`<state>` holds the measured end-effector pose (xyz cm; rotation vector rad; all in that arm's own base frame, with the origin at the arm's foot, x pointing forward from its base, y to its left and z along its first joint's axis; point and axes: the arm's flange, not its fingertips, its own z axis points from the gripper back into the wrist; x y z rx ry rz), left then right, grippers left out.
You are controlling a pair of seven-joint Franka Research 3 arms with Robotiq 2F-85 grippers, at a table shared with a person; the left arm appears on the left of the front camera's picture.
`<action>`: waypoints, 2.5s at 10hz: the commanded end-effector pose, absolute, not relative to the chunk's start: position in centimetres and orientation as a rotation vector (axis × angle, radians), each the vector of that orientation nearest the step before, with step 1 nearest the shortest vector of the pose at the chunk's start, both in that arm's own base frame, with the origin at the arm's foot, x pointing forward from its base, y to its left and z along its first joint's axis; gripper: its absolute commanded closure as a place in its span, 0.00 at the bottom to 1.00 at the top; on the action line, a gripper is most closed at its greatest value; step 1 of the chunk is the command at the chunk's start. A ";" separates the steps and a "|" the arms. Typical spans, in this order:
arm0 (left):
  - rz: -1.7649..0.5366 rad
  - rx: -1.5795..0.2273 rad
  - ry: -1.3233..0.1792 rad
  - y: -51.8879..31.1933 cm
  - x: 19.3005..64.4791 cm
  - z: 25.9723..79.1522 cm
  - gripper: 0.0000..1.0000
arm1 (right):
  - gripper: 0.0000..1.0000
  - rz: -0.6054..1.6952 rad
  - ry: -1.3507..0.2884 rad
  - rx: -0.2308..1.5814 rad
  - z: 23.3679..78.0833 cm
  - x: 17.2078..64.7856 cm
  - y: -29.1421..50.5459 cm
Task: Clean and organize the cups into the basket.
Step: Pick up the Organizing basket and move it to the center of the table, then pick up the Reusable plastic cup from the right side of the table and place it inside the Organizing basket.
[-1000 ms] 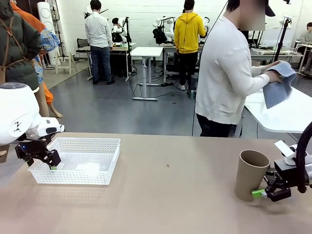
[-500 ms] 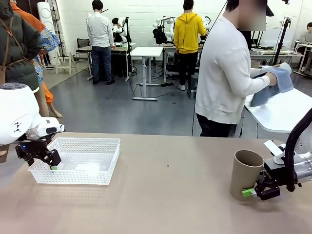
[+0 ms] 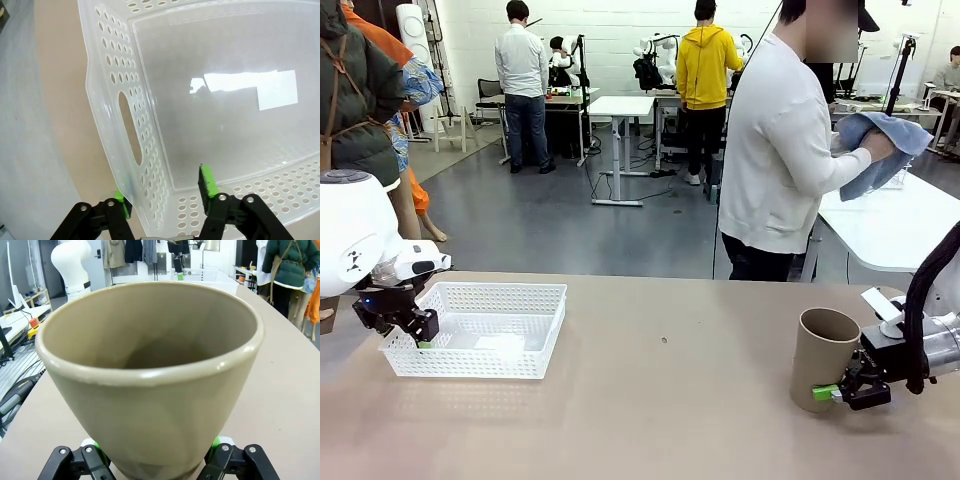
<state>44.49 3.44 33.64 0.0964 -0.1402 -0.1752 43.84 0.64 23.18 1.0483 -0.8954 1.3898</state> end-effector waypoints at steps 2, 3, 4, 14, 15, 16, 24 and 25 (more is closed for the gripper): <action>-0.194 0.099 -0.114 3.7 44.4 33.2 0.83 | 0.79 1.389 -0.904 1.054 22.9 44.1 0.2; -0.198 0.099 -0.102 3.4 44.5 33.2 0.95 | 1.00 1.384 -0.897 1.058 22.8 44.2 0.0; -0.206 0.107 -0.100 3.0 44.5 33.2 1.00 | 0.79 1.383 -0.896 1.063 22.8 44.2 -0.1; -0.027 0.129 -0.043 -0.5 44.5 33.9 1.00 | 0.39 1.334 -0.840 0.979 29.4 41.9 0.1; -0.031 0.133 -0.051 -1.7 44.5 34.3 1.00 | 0.39 1.321 -0.817 0.947 31.8 41.3 -0.1; -0.027 0.135 -0.050 -3.6 44.5 34.4 1.00 | 0.39 1.310 -0.826 0.930 34.6 40.7 -0.3; 0.001 0.227 -0.078 -21.1 44.7 37.3 1.00 | 0.39 1.179 -0.968 0.898 47.0 37.2 -4.7; -0.007 0.218 -0.084 -23.0 44.6 37.4 1.00 | 0.39 1.252 -0.935 0.873 46.9 37.3 -3.3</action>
